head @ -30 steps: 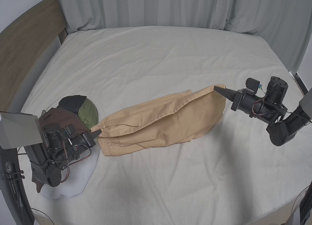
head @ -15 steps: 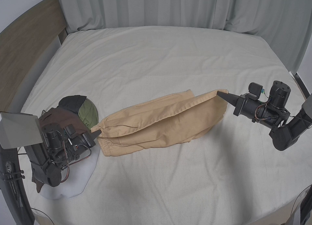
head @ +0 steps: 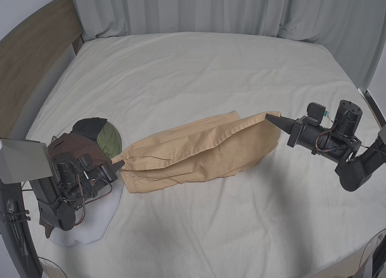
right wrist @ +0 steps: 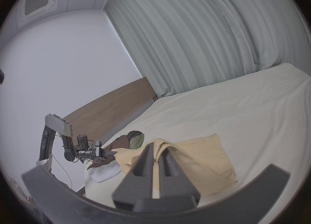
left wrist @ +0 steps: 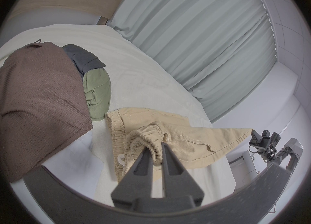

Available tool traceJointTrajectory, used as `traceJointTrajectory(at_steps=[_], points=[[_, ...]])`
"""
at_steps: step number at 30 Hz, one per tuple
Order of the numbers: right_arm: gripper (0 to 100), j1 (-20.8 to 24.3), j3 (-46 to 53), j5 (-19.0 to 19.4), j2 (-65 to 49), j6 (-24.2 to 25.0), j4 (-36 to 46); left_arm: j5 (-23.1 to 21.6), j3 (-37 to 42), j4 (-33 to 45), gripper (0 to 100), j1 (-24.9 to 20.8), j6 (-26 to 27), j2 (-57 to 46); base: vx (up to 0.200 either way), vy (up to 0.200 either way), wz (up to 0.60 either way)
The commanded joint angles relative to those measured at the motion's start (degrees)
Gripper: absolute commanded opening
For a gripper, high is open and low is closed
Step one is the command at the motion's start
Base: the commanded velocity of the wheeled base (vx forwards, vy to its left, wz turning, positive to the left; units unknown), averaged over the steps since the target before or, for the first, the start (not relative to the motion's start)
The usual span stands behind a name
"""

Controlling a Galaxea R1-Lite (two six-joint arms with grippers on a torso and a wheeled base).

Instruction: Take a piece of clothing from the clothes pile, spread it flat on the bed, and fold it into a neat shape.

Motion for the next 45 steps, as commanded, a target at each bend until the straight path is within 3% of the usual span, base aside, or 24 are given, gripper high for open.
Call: traceJointTrajectory(at_steps=[1,14,35,45], points=[[0,-0.11,1.21,-0.03,-0.56,-0.29,0.01,-0.01,0.04,-0.05,0,0.02,-0.03,-0.06,0.0,0.0,0.0],[0,-1.78,3.58,-2.06,-0.47,-0.38,-0.52,-0.01,-0.04,-0.05,0,0.02,-0.03,-0.06,0.0,0.0,0.0],[0,-0.03,10.7,-3.64,-5.22,-0.29,-1.05,-0.01,-0.04,-0.05,0,0.02,0.06,-0.06,0.0,0.0,0.0],[0,-0.99,3.5,-5.4,1.02,0.32,-0.96,-0.01,-0.13,-0.05,0,0.02,-0.03,-0.5,0.0,0.0,0.0]])
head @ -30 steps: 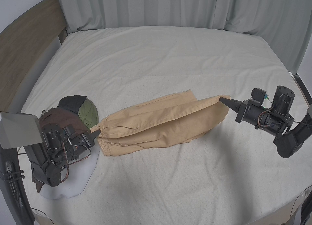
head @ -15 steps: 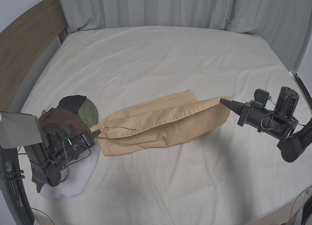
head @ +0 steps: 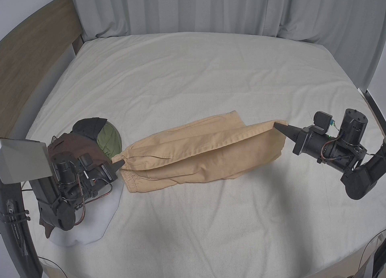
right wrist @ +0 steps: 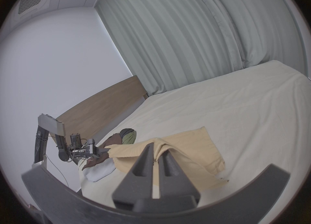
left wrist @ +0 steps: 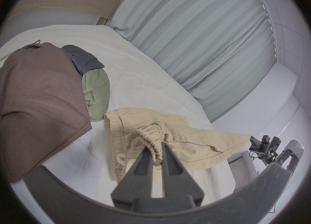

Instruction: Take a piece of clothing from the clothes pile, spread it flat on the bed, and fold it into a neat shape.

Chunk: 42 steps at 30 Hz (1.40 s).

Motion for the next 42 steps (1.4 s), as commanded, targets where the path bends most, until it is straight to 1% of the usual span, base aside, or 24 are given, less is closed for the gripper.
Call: traceJointTrajectory(at_steps=[1,9,17,24,31,35,42], points=[[0,-0.36,-4.51,-0.41,4.46,0.56,0.05,0.01,-0.02,-0.05,0,-0.01,-0.06,-0.29,0.0,0.0,0.0],[0,-1.15,-15.41,-0.41,10.7,4.61,0.93,0.01,-0.46,-0.05,0,0.08,-0.14,-0.38,0.0,0.0,0.0],[0,-2.12,-21.56,-0.41,15.71,4.69,4.09,0.1,-0.9,-0.05,0,-0.01,-0.85,-0.38,0.0,0.0,0.0],[0,-2.47,-24.29,-0.41,18.43,4.78,4.09,0.89,-1.34,-0.05,0,-0.01,-0.93,-0.38,0.0,0.0,0.0],[0,-2.21,-30.35,-0.41,22.3,4.87,4.27,1.24,-2.13,-0.05,0,-0.01,-1.9,-0.12,0.0,0.0,0.0],[0,-2.12,-33.6,-0.41,24.23,4.96,4.62,2.56,-3.27,0.03,0,-0.09,-2.96,0.24,0.0,0.0,0.0],[0,-1.86,-40.02,-0.41,27.13,5.57,8.75,3.18,-4.42,0.03,0,-0.18,-3.48,1.99,0.0,0.0,0.0]])
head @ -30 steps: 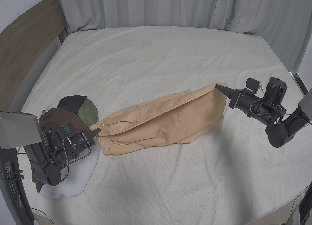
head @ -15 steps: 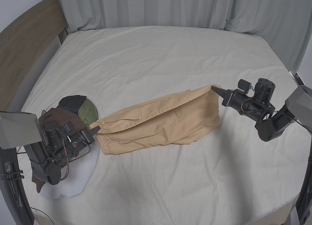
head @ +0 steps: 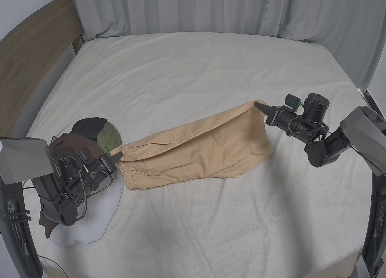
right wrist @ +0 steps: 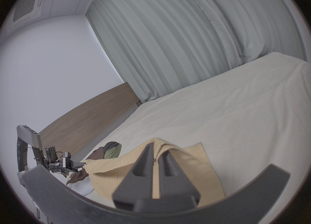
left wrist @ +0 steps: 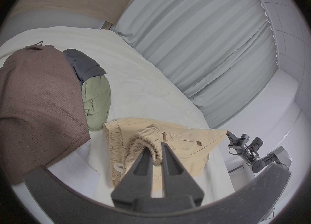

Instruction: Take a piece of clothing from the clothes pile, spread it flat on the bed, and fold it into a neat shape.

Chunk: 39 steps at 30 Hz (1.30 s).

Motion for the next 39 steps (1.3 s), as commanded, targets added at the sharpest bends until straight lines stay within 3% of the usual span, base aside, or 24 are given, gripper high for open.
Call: traceJointTrajectory(at_steps=[1,7,27,28,29,30,39], points=[[0,0.18,-4.48,0.03,3.13,0.1,2.07,0.4,-1.26,-0.1,0,-0.11,-0.07,2.12,0.0,0.0,0.0],[0,0.09,-8.43,-0.06,6.29,0.19,4.0,2.95,-3.54,-0.1,0,-0.2,-0.16,5.37,0.0,0.0,0.0],[0,-0.08,-12.48,-0.15,9.28,0.19,5.15,3.74,-5.39,-0.1,0,-0.46,-1.39,7.22,0.0,0.0,0.0],[0,0.0,-12.57,-0.15,9.37,0.19,5.32,3.74,-5.39,-0.1,100,-0.46,-1.47,7.22,0.0,0.0,0.0],[0,0.0,-12.74,-0.15,9.46,0.19,5.5,3.74,-5.39,-0.1,100,-0.46,-1.47,7.22,0.0,0.0,0.0],[100,0.09,-13.27,-0.15,9.72,0.19,6.11,3.66,-5.65,-0.1,100,-0.37,-2.26,7.22,0.0,0.0,0.0],[100,1.41,-9.05,-0.59,8.93,0.01,6.11,7.79,-9.17,-0.01,100,0.33,-5.69,6.95,0.0,0.0,0.0]])
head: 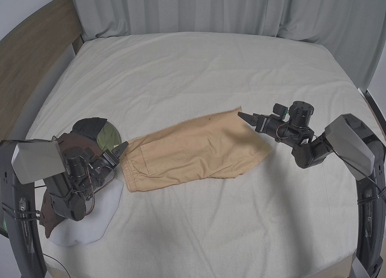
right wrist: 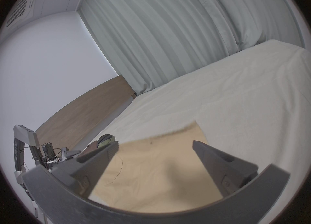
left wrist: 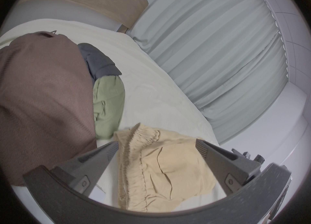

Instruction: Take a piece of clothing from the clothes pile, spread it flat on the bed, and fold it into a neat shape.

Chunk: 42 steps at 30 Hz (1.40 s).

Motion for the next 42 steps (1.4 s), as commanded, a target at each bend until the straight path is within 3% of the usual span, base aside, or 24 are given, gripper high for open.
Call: traceJointTrajectory(at_steps=[1,12,19,31,42], points=[[100,1.02,2.59,-0.27,-1.01,-0.19,-0.37,0.58,-0.98,0.01,100,0.24,-0.21,-0.19,0.0,0.0,0.0],[100,3.92,9.98,-0.8,-3.3,-1.15,-0.9,0.67,-0.72,0.01,100,0.24,-0.82,-2.48,0.0,0.0,0.0],[100,6.47,16.22,-1.68,-3.65,-1.15,-4.07,0.14,1.65,0.1,100,-0.55,-4.78,-10.65,0.0,0.0,0.0],[100,7.61,22.54,-4.23,-3.12,-0.71,-8.28,0.06,2.62,0.01,100,-1.86,-4.6,-12.14,0.0,0.0,0.0],[100,9.54,30.54,-6.78,-2.86,-0.36,-12.5,-0.82,5.7,-0.08,100,-6.35,-4.51,-19.7,0.0,0.0,0.0]])
